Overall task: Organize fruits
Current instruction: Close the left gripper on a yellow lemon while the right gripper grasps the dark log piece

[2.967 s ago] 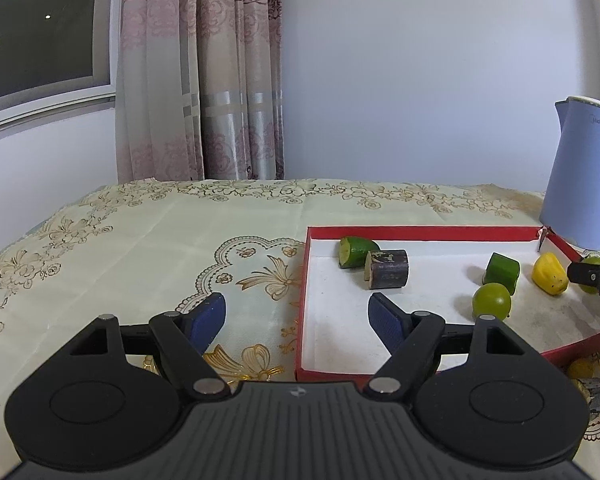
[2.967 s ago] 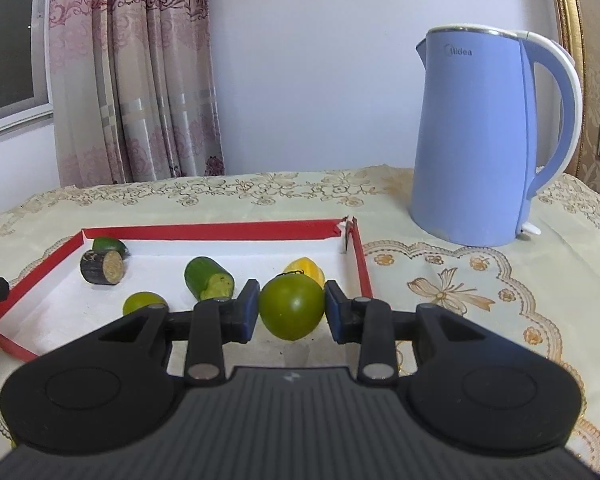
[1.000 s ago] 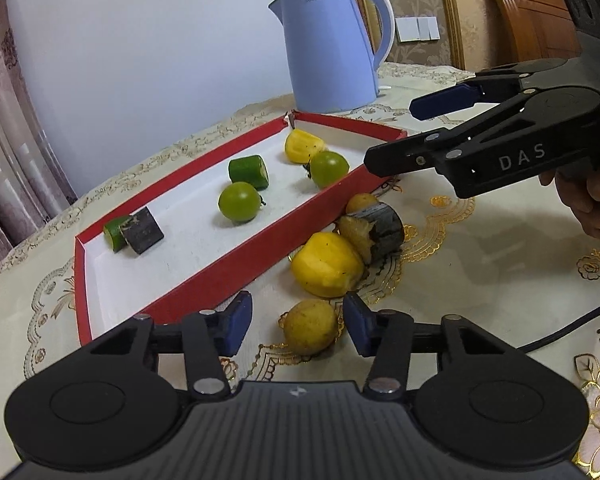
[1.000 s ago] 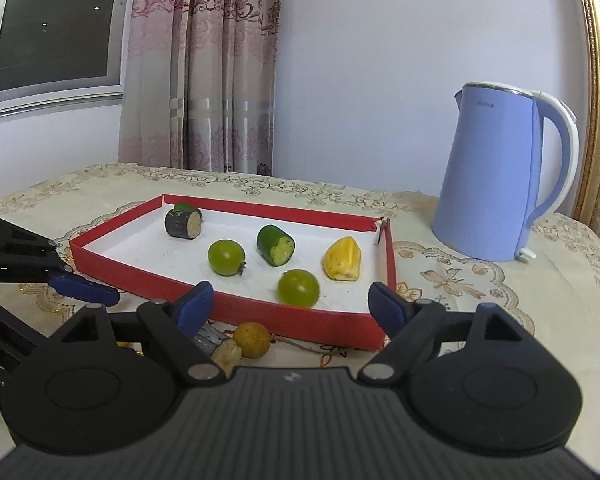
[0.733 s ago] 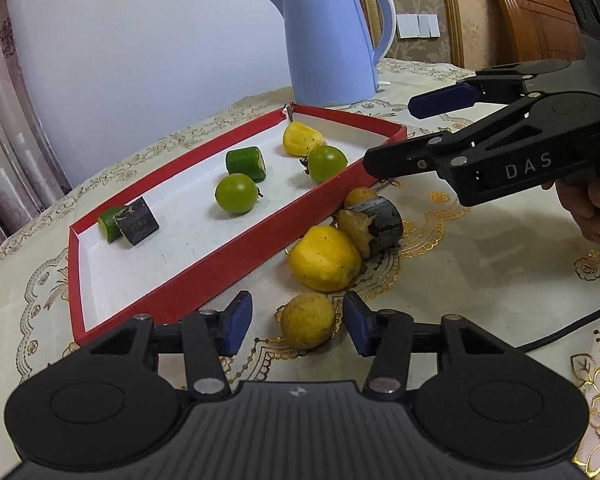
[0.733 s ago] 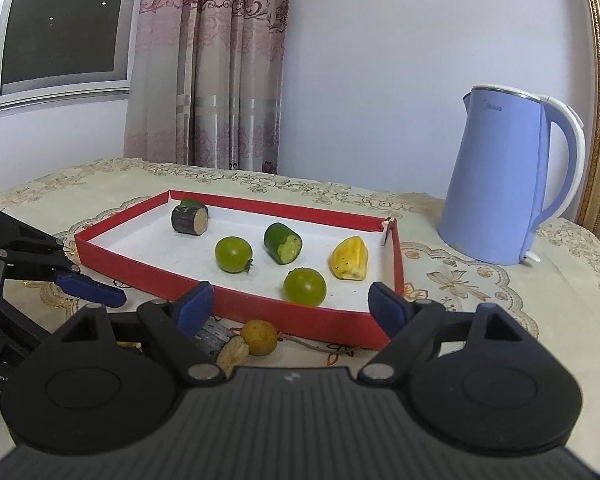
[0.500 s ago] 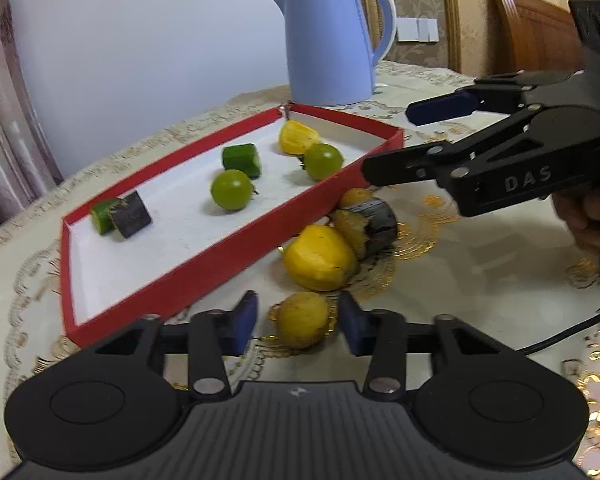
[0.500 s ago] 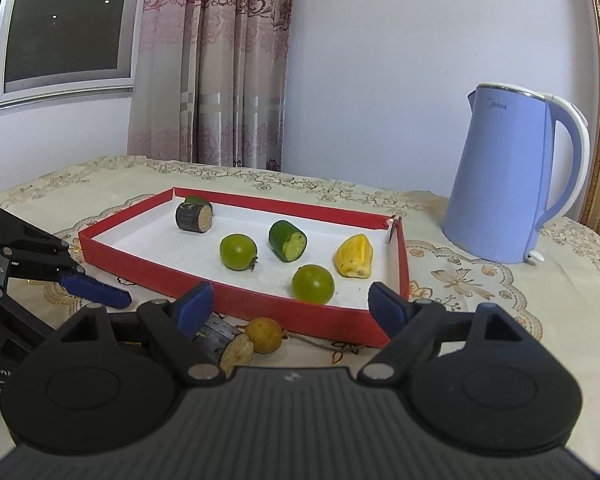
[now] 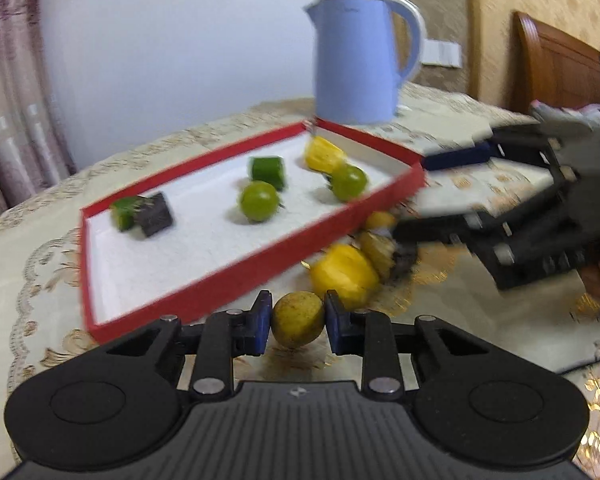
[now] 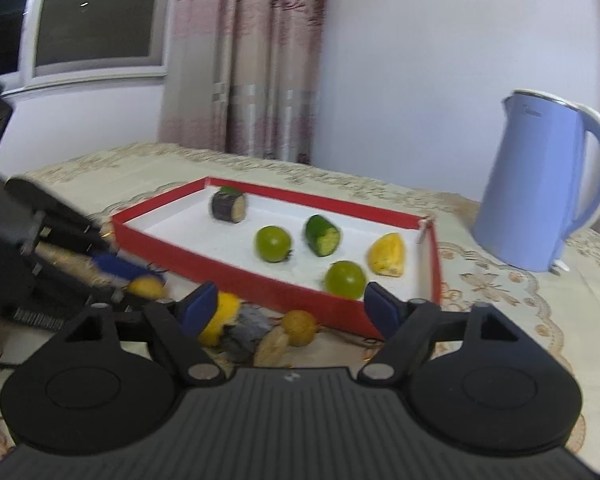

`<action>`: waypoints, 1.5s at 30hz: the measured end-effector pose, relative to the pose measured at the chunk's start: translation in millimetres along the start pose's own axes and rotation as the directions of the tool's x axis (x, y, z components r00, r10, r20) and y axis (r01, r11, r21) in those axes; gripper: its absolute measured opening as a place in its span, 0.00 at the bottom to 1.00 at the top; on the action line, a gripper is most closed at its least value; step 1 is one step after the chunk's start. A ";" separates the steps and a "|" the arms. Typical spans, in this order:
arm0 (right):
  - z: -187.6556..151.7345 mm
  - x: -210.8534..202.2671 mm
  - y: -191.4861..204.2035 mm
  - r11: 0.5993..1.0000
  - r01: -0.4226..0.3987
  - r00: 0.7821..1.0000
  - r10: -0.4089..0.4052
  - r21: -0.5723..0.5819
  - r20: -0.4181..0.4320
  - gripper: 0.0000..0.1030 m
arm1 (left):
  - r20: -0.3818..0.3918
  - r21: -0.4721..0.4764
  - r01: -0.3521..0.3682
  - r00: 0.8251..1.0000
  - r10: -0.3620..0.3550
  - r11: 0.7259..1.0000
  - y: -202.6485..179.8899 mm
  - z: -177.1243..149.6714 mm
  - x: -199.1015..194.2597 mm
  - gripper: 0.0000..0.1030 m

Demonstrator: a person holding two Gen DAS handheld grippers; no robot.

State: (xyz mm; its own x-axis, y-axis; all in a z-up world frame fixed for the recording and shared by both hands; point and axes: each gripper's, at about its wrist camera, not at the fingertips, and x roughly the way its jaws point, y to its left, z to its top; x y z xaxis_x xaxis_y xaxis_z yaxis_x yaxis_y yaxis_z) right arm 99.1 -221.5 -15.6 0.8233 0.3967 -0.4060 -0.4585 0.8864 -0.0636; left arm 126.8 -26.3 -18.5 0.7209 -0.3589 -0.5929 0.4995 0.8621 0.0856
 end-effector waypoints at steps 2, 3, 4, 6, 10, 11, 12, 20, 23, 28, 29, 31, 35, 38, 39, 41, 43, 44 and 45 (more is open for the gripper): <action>-0.7 3.9 4.7 1.000 -0.015 1.000 0.015 -0.018 -0.027 0.62 | 0.025 -0.029 -0.021 0.999 0.022 0.999 5.6 2.2 -4.5 0.26; -1.3 5.8 6.8 0.999 -0.022 0.999 0.021 -0.024 -0.039 0.56 | 0.034 -0.049 -0.031 0.999 0.032 0.998 8.8 3.1 -6.3 0.26; -1.8 7.4 8.6 0.999 -0.025 0.999 0.023 -0.026 -0.049 0.54 | 0.043 -0.067 -0.041 0.998 0.044 0.997 11.7 3.9 -7.9 0.26; -2.2 10.1 12.6 0.999 -0.018 0.998 0.016 -0.033 -0.060 0.51 | 0.050 -0.085 -0.050 0.997 0.054 0.995 15.0 4.7 -9.4 0.26; -3.6 12.7 18.5 0.997 0.028 0.997 -0.033 -0.077 -0.066 0.50 | 0.049 -0.082 -0.053 0.997 0.057 0.995 15.0 6.1 -8.8 0.26; -3.8 11.7 19.3 0.993 0.046 0.997 -0.053 -0.105 -0.064 0.53 | 0.051 -0.080 -0.052 0.997 0.057 0.995 14.5 6.2 -9.3 0.26; -3.5 8.1 19.0 0.986 0.096 0.994 -0.103 -0.135 -0.047 0.62 | 0.053 -0.080 -0.051 0.997 0.056 0.996 14.6 5.6 -10.1 0.26; -0.9 -2.7 -23.1 0.993 0.090 0.995 -0.086 0.075 -0.052 0.54 | 0.045 -0.081 -0.055 0.997 0.059 0.995 14.4 5.9 -7.8 0.26; -0.6 -3.9 -14.2 1.000 0.005 0.999 -0.004 0.029 -0.047 0.54 | 0.048 -0.086 -0.054 0.997 0.058 0.995 15.3 6.0 -8.7 0.26; -3.5 -1.8 3.6 0.996 -0.003 0.995 -0.006 -0.085 -0.098 0.53 | 0.043 -0.087 -0.058 0.997 0.062 0.995 15.5 5.7 -7.7 0.27; -2.8 -1.2 5.7 0.995 0.004 0.994 -0.015 -0.098 -0.107 0.52 | 0.043 -0.084 -0.057 0.997 0.060 0.995 14.8 5.7 -7.8 0.26; -3.1 -1.9 10.8 0.991 0.015 0.992 -0.031 -0.132 -0.122 0.52 | 0.045 -0.078 -0.058 0.997 0.061 0.995 13.9 5.8 -8.0 0.26; -5.7 -2.8 14.4 0.989 0.007 0.989 -0.029 -0.148 -0.147 0.44 | 0.047 -0.075 -0.057 0.997 0.061 0.996 13.4 5.9 -8.6 0.26; -6.6 -1.5 13.1 0.989 0.016 0.988 -0.039 -0.149 -0.151 0.44 | 0.047 -0.074 -0.056 0.997 0.060 0.996 13.0 5.9 -8.6 0.26; -6.7 -0.4 11.8 0.990 0.019 0.988 -0.041 -0.143 -0.151 0.44 | 0.047 -0.072 -0.056 0.997 0.060 0.996 12.6 5.8 -8.6 0.26; -7.8 4.0 6.2 0.992 0.034 0.986 -0.053 -0.120 -0.160 0.44 | 0.049 -0.071 -0.053 0.997 0.057 0.996 12.3 6.0 -8.8 0.27; -10.6 7.3 2.5 0.993 0.043 0.983 -0.062 -0.109 -0.175 0.47 | 0.050 -0.069 -0.055 0.997 0.058 0.996 11.8 5.7 -9.1 0.27; -11.4 8.3 1.4 0.994 0.044 0.982 -0.062 -0.105 -0.181 0.47 | 0.049 -0.069 -0.056 0.997 0.059 0.996 11.8 5.7 -9.0 0.27; -11.9 9.0 0.8 0.994 0.044 0.981 -0.062 -0.102 -0.181 0.47 | 0.049 -0.069 -0.056 0.997 0.060 0.996 12.0 5.6 -9.1 0.27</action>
State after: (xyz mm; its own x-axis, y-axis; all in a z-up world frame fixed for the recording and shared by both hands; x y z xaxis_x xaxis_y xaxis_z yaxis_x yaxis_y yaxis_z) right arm 102.2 -220.1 -30.2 0.7757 0.2911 -0.5600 -0.4535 0.8741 -0.1739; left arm 128.9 -14.7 -7.5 0.7721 -0.3239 -0.5467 0.4238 0.9035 0.0633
